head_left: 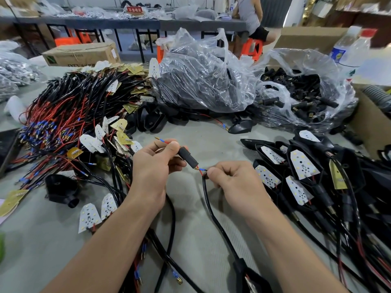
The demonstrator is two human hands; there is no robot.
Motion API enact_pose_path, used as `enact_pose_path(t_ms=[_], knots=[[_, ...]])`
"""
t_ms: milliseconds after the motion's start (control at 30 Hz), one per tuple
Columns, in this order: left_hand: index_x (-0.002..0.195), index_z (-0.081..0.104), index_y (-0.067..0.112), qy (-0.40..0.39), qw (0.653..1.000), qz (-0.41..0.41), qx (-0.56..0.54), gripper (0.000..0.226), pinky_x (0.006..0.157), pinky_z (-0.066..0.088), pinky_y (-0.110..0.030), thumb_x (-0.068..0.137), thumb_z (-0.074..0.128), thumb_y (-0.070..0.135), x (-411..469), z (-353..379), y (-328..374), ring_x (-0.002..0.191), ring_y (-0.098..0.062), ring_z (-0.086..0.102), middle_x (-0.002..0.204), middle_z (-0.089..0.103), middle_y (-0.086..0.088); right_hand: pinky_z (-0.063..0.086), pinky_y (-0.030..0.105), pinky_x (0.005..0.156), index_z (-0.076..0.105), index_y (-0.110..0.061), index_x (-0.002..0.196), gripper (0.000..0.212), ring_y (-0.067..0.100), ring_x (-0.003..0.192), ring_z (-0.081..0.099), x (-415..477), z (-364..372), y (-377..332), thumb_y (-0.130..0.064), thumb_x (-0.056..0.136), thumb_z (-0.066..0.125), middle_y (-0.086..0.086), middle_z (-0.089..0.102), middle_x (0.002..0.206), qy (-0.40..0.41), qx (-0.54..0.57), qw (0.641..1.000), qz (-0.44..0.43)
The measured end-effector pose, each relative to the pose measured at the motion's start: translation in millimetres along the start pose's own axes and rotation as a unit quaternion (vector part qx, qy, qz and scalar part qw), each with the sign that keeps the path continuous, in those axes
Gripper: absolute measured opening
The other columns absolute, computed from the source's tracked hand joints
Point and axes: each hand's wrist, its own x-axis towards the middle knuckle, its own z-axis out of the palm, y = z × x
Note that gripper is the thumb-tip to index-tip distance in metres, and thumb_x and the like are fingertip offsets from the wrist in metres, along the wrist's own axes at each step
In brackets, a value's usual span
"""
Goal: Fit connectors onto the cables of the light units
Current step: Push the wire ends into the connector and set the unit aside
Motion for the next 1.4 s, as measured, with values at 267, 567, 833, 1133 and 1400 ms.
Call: enact_pose_path(t_ms=[267,567,833,1133,1400], knots=[[0.081,0.065,0.014,0.007,1.000,0.009,0.011,0.021,0.053,0.053,-0.020,0.098,0.060,0.002,-2.2,1.1,0.6,0.050,-0.014,0.063,0.080,0.078,-0.010,0.031,0.034,0.063,0.065,-0.006,0.070,0.039,0.016,0.063,0.040,2.8,4.0,-2.5,-0.044,0.078,0.057,0.004,0.047,0.061,0.026,0.056,0.998,0.021],[0.082,0.065,0.014,-0.003,1.000,0.004,0.004,0.020,0.054,0.054,-0.020,0.097,0.060,0.002,-1.0,-0.7,-2.0,0.052,-0.013,0.064,0.080,0.078,-0.009,0.042,0.036,0.066,0.072,-0.032,0.062,0.037,0.017,0.064,0.051,6.6,5.5,2.9,-0.024,0.097,0.059,0.009,0.070,0.071,0.046,0.055,0.997,0.031],[0.085,0.066,0.014,-0.003,1.000,-0.005,-0.015,0.018,0.054,0.055,-0.020,0.098,0.061,0.003,-0.1,0.2,-4.4,0.054,-0.013,0.066,0.082,0.078,-0.010,0.037,0.031,0.057,0.064,-0.029,0.056,0.039,0.010,0.056,0.045,6.0,6.2,2.4,-0.028,0.095,0.062,-0.010,0.056,0.055,0.060,0.030,0.997,0.042],[0.090,0.064,0.014,-0.035,0.997,-0.040,-0.052,0.012,0.054,0.054,-0.019,0.099,0.060,0.006,-0.3,1.9,-4.8,0.052,-0.009,0.064,0.077,0.077,-0.004,0.030,0.025,0.052,0.067,-0.006,0.072,0.036,0.006,0.054,0.037,2.5,6.6,-0.7,-0.040,0.085,0.067,-0.005,0.045,0.055,0.025,0.002,0.999,-0.045],[0.089,0.064,0.012,-0.068,0.996,-0.041,-0.041,0.012,0.054,0.054,-0.018,0.099,0.059,0.006,-0.6,2.1,-5.3,0.052,-0.009,0.063,0.076,0.076,-0.004,0.042,0.028,0.051,0.063,-0.010,0.079,0.022,0.020,0.050,0.051,-3.1,2.4,-15.9,-0.021,0.098,0.063,0.014,0.070,0.070,-0.002,0.215,0.976,0.032]])
